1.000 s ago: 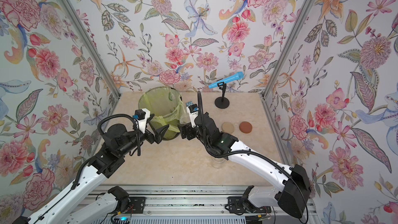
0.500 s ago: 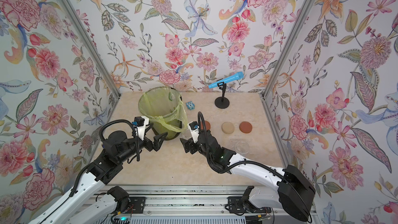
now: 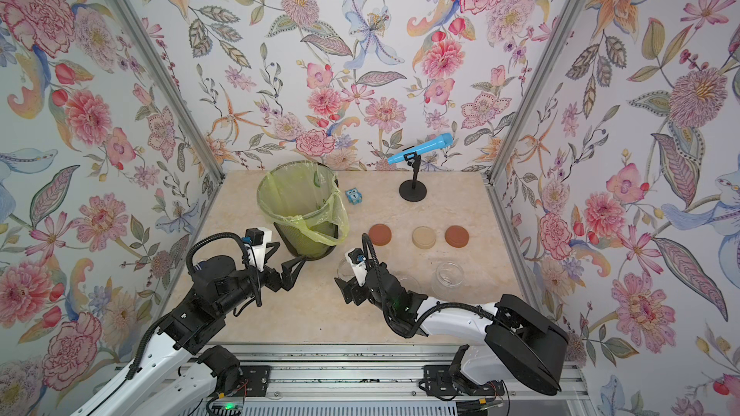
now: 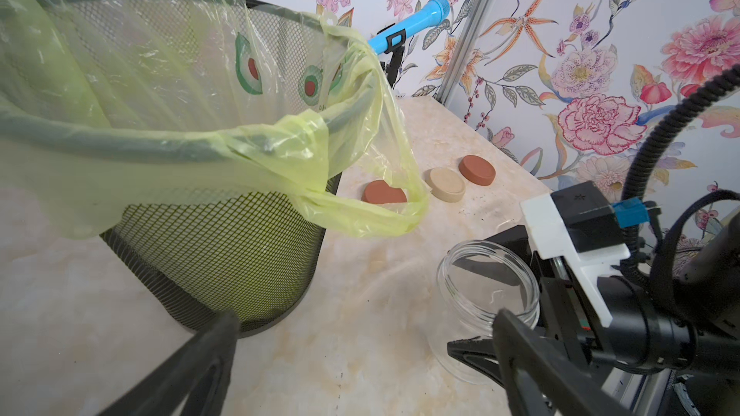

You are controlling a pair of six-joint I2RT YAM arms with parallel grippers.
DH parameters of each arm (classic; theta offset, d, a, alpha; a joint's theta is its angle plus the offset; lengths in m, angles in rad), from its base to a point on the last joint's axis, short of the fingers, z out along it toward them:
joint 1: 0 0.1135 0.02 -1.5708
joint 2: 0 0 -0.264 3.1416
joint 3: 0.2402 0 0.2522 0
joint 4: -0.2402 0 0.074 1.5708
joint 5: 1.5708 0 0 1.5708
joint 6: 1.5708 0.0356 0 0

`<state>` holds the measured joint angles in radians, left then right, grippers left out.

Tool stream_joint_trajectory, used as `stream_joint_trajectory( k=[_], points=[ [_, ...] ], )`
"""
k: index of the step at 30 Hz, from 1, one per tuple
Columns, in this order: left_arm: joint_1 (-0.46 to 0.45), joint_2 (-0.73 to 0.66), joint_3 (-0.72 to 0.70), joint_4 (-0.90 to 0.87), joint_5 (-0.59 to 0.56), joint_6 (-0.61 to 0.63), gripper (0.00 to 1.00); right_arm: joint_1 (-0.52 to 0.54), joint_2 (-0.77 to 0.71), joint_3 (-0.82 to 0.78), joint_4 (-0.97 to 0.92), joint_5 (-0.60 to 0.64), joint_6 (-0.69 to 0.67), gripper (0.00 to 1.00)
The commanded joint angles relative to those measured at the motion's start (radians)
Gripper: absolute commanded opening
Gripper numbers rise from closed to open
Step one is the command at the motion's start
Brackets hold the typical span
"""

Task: Empty moldy rice from jars
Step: Place the jar at the center of the board.

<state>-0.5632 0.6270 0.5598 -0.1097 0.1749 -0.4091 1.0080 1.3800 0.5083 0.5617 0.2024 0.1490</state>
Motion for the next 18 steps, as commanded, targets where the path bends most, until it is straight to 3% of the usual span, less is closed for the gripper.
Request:
stream_joint_trajectory(
  k=[1, 14, 16, 18],
  points=[
    [-0.009, -0.037, -0.026, -0.025, -0.038, -0.048, 1.00, 0.009, 0.051, 0.002, 0.190, 0.012, -0.020, 0.00],
    [-0.010, -0.070, -0.030, -0.071, -0.066, -0.072, 1.00, 0.027, 0.258, 0.048, 0.310, -0.006, 0.018, 0.01],
    [-0.010, -0.069, -0.027, -0.074, -0.070, -0.074, 1.00, 0.027, 0.286, 0.053, 0.319, -0.013, 0.029, 0.06],
    [-0.010, -0.070, -0.024, -0.079, -0.072, -0.073, 1.00, 0.027, 0.311, 0.051, 0.333, -0.014, 0.044, 0.19]
  ],
)
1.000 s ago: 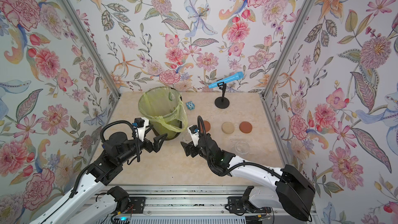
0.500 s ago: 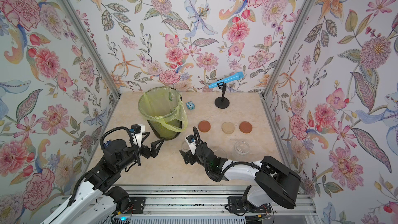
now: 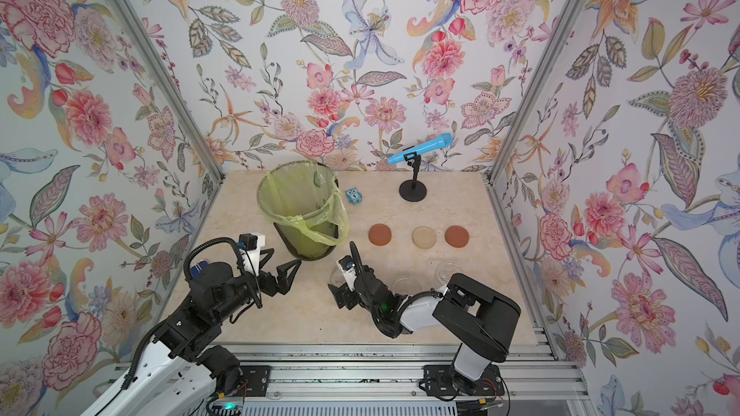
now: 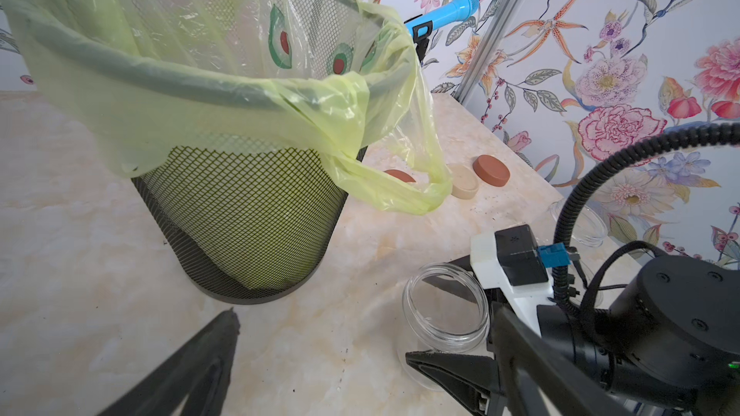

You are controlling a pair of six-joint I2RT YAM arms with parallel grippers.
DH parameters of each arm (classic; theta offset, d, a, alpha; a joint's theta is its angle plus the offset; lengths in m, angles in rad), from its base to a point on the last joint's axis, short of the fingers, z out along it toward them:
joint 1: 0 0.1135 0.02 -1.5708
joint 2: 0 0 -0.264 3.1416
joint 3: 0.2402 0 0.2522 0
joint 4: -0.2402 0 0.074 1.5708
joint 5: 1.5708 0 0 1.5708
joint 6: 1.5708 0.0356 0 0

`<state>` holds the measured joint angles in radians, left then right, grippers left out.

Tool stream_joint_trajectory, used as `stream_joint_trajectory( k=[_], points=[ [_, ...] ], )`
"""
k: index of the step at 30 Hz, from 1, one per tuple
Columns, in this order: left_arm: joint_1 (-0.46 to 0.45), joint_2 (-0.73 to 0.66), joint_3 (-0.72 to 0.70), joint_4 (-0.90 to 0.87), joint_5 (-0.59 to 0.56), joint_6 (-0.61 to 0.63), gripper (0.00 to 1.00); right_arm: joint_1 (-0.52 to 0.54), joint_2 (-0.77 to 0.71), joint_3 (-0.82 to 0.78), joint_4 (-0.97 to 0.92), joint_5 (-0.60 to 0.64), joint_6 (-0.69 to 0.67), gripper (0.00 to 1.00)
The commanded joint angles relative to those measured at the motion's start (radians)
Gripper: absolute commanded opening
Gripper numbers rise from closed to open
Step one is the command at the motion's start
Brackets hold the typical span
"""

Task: Empty moldy rice from jars
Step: Place the jar at the center of the board.

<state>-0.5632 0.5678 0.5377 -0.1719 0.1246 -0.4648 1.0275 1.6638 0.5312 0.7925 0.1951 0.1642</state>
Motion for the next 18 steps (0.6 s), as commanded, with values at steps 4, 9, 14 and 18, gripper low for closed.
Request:
stream_joint_trajectory(
  k=[4, 9, 14, 18],
  points=[
    [-0.010, -0.016, 0.001, -0.025, -0.026, -0.016, 1.00, 0.007, 0.062, 0.014, 0.128, -0.013, 0.052, 0.36],
    [-0.010, -0.032, -0.007, -0.029, -0.033, -0.020, 1.00, 0.012, 0.045, 0.013, 0.089, -0.004, 0.047, 0.82],
    [-0.009, -0.041, -0.011, -0.029, -0.040, -0.019, 1.00, 0.033, -0.053, 0.026, -0.007, 0.054, -0.007, 1.00],
    [-0.010, -0.045, -0.015, -0.022, -0.047, -0.016, 1.00, 0.036, -0.122, 0.030, -0.068, 0.068, -0.022, 1.00]
  ],
)
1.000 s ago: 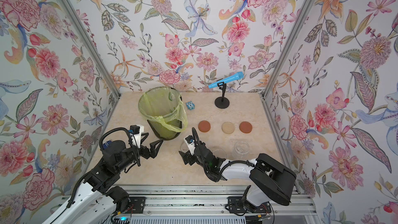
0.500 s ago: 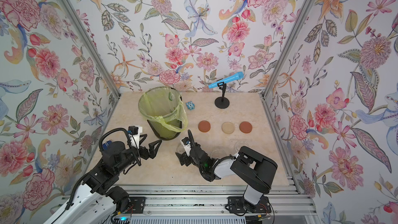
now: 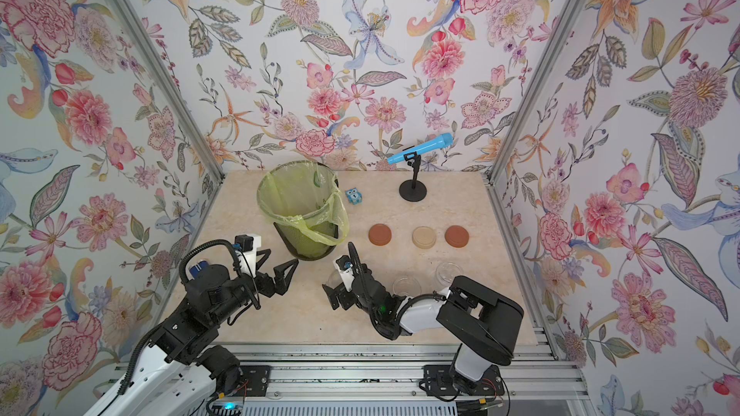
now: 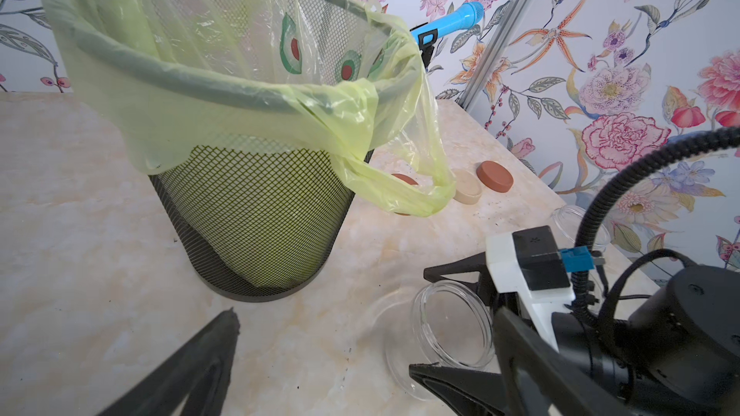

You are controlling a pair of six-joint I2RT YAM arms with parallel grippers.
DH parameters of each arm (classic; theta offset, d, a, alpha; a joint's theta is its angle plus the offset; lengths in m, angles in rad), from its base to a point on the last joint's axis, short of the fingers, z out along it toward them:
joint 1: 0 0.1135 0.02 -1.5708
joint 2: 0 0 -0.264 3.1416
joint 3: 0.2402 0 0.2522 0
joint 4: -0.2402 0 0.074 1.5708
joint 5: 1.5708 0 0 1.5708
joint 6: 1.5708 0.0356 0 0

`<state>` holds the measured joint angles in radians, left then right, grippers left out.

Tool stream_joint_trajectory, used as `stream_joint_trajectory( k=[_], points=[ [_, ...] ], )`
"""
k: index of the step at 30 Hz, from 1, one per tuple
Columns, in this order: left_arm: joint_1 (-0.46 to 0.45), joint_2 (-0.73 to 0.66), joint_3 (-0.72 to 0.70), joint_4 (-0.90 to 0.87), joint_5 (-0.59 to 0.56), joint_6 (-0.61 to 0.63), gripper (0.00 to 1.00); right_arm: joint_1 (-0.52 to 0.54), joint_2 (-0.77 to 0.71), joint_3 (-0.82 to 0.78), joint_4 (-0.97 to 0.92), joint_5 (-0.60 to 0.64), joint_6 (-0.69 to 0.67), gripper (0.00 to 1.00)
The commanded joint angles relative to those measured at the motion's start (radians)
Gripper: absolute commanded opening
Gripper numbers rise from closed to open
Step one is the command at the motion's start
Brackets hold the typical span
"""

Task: Empty moldy rice from jars
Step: Place the jar at the center of the board.

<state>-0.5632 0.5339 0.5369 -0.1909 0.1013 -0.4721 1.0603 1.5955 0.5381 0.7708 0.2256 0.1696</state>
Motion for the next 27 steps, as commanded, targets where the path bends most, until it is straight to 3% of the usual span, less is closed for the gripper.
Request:
stream_joint_trajectory(
  k=[1, 8, 15, 27],
  points=[
    [-0.010, -0.014, -0.017, 0.002, -0.025, -0.008, 1.00, 0.006, -0.070, 0.025, -0.062, 0.042, -0.031, 1.00],
    [-0.009, 0.000, 0.002, 0.013, -0.049, 0.026, 1.00, 0.001, -0.177, 0.039, -0.178, 0.072, -0.056, 1.00],
    [-0.009, 0.032, 0.031, 0.028, -0.103, 0.088, 0.99, -0.058, -0.313, 0.077, -0.366, -0.002, -0.041, 1.00],
    [0.007, 0.052, -0.023, 0.066, -0.365, 0.145, 1.00, -0.455, -0.444, 0.198, -0.638, -0.319, 0.019, 1.00]
  ],
)
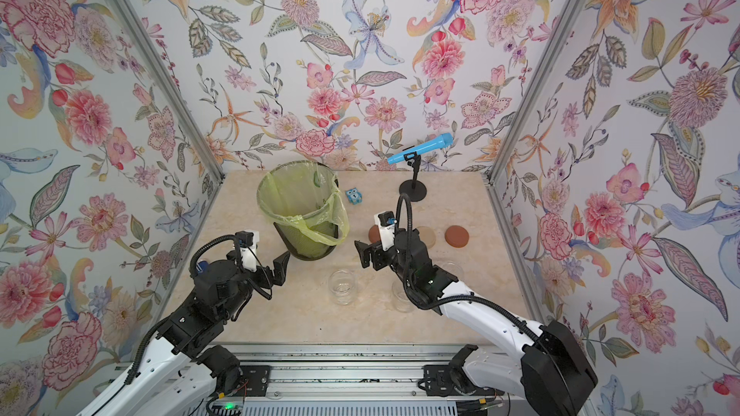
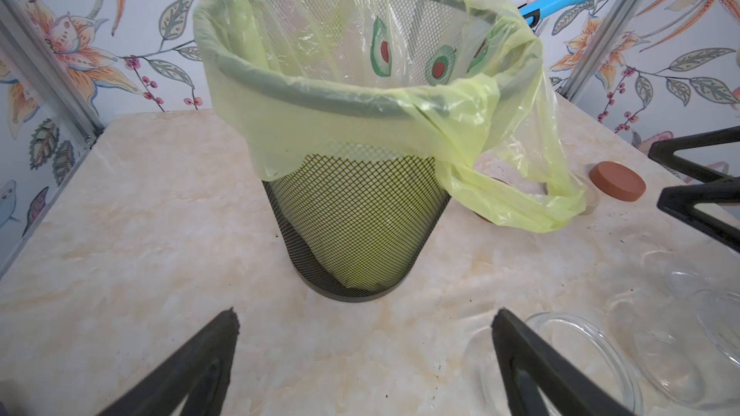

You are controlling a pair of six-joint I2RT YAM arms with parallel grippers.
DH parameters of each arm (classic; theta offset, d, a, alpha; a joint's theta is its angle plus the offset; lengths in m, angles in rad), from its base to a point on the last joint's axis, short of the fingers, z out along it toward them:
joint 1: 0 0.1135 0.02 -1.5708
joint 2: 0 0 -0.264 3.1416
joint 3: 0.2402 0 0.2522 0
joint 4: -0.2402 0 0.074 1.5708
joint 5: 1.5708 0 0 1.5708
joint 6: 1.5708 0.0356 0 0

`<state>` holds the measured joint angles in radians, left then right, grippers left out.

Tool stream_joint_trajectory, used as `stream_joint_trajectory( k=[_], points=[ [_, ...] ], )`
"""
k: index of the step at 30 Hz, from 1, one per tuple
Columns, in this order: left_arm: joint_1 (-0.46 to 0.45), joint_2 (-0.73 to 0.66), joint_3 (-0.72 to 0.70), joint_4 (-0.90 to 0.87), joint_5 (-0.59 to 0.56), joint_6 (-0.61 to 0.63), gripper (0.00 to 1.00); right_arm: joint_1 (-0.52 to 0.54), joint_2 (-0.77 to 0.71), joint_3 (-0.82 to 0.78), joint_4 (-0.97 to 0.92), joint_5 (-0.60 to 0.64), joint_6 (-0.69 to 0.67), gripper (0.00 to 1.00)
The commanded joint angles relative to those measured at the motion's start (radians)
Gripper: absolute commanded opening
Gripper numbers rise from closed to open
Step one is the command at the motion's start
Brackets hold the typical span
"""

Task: Empty moldy rice from jars
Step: Place the jar at the center of the board, then reset both arms

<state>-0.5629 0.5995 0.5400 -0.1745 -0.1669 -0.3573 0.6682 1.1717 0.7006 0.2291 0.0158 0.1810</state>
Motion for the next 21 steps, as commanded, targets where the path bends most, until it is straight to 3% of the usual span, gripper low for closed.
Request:
stream_joint_trajectory(
  k=[1, 7, 12, 21],
  points=[
    [0.014, -0.016, -0.039, 0.063, -0.106, 0.031, 1.00, -0.095, -0.023, 0.041, -0.103, -0.123, 0.002, 1.00],
    [0.118, -0.018, -0.111, 0.143, -0.103, 0.026, 1.00, -0.258, -0.031, 0.022, -0.109, -0.093, -0.107, 1.00],
    [0.235, 0.028, -0.178, 0.258, -0.090, 0.009, 1.00, -0.375, 0.009, -0.064, 0.004, -0.017, -0.162, 1.00],
    [0.250, 0.277, -0.229, 0.540, -0.192, 0.104, 1.00, -0.556, 0.070, -0.213, 0.190, 0.072, -0.118, 1.00]
  ],
)
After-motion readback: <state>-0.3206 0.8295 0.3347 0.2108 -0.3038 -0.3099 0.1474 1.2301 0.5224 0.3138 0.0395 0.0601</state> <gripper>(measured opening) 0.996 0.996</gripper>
